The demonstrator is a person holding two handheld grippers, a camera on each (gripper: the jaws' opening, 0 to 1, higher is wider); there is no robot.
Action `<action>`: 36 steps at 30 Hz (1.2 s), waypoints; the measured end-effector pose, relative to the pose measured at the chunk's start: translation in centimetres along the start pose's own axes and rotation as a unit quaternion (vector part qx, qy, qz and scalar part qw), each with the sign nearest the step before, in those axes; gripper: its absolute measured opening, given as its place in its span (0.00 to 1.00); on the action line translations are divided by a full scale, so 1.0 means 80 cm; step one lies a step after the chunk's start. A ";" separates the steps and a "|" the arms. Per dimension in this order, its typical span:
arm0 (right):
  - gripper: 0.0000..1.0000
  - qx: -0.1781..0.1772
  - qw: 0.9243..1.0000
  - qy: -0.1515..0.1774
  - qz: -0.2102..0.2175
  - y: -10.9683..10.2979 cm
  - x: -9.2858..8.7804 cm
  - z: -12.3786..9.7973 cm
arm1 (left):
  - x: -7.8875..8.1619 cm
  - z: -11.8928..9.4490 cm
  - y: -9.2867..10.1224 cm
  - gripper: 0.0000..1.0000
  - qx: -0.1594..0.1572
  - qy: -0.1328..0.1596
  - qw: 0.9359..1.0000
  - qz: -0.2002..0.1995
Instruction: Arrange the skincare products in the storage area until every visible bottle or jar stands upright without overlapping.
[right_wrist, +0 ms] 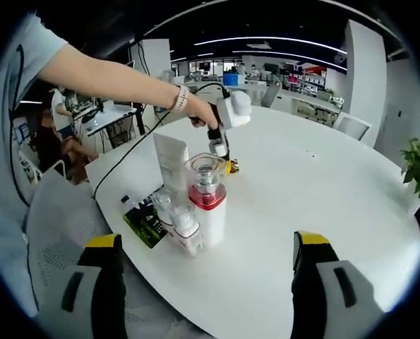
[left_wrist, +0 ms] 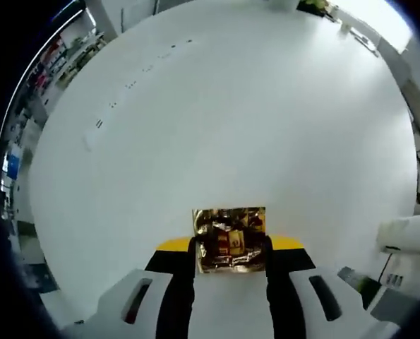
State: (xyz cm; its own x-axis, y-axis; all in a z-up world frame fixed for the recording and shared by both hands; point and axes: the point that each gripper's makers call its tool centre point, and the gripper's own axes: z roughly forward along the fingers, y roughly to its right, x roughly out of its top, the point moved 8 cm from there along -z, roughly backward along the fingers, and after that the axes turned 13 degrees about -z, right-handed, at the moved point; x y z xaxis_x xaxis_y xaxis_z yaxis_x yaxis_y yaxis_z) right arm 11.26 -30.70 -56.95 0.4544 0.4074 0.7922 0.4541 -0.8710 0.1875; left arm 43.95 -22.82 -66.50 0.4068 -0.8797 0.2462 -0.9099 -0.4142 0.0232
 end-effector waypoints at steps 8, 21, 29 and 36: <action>1.00 0.008 1.000 0.004 -0.007 -0.005 0.006 0.000 | -0.018 -0.017 -0.002 0.37 0.007 -0.006 0.999 0.033; 1.00 0.018 1.000 0.020 -0.010 -0.016 0.020 -0.005 | -0.057 -0.037 -0.006 0.37 0.009 -0.021 0.999 0.048; 1.00 0.038 0.998 0.038 -0.023 -0.027 0.035 -0.006 | -0.085 -0.047 -0.006 0.37 0.012 -0.023 0.997 0.072; 1.00 0.057 0.997 0.041 -0.043 -0.037 0.042 -0.005 | -0.111 -0.056 -0.005 0.37 0.018 -0.037 0.994 0.097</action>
State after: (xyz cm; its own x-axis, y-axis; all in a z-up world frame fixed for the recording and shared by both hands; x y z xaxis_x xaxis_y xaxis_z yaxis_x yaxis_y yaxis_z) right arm 11.15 -26.82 -54.64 0.3473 0.4508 0.8222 0.5744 -0.7954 0.1935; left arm 40.35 -13.81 -64.37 0.2299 -0.9583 0.1699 -0.9688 -0.2419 -0.0533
